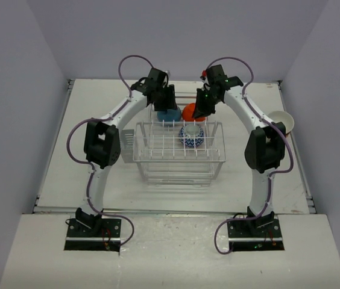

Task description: Unload the bowls from the dish rack

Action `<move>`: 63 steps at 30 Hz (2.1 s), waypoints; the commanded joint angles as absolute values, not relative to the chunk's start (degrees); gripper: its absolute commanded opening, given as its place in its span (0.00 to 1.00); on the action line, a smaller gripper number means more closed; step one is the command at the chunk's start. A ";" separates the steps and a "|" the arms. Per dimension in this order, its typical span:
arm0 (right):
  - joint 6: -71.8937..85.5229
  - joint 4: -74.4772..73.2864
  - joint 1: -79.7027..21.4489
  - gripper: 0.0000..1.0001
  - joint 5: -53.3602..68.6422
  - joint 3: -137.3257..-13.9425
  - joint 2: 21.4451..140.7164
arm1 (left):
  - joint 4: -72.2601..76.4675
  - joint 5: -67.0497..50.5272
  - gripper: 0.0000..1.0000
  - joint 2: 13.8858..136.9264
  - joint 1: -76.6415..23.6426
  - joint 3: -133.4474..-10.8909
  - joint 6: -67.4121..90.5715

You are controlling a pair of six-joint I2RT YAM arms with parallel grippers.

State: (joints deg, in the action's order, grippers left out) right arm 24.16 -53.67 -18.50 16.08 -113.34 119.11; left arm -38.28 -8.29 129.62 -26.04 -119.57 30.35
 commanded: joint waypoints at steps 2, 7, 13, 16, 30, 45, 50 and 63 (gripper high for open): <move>22.06 -55.20 -18.72 0.14 17.14 -110.40 114.26 | -39.11 -8.70 0.53 126.12 -26.37 -119.61 29.00; 21.53 -54.58 -19.16 0.06 16.52 -105.48 112.06 | -40.25 -8.44 0.48 126.47 -26.37 -121.02 29.09; 20.66 -53.97 -19.86 0.00 16.17 -101.96 109.95 | -41.04 -8.09 0.41 126.30 -26.37 -121.82 29.00; 20.48 -53.70 -20.13 0.00 17.22 -101.51 109.60 | -40.96 -8.00 0.40 125.69 -26.37 -121.64 28.92; 19.87 -54.49 -22.94 0.00 18.98 -106.35 118.30 | -42.01 -6.95 0.60 124.63 -26.10 -123.31 26.90; 20.47 -57.04 -26.45 0.00 21.26 -121.45 129.19 | -42.54 -0.27 0.72 117.60 -25.93 -117.70 22.59; 21.18 -58.36 -26.81 0.00 22.15 -128.31 133.59 | -42.27 -0.35 0.73 115.58 -25.58 -114.44 22.24; 20.57 -54.32 -27.95 0.02 38.04 -133.15 138.16 | -45.70 4.83 0.73 114.00 -25.40 -114.61 20.74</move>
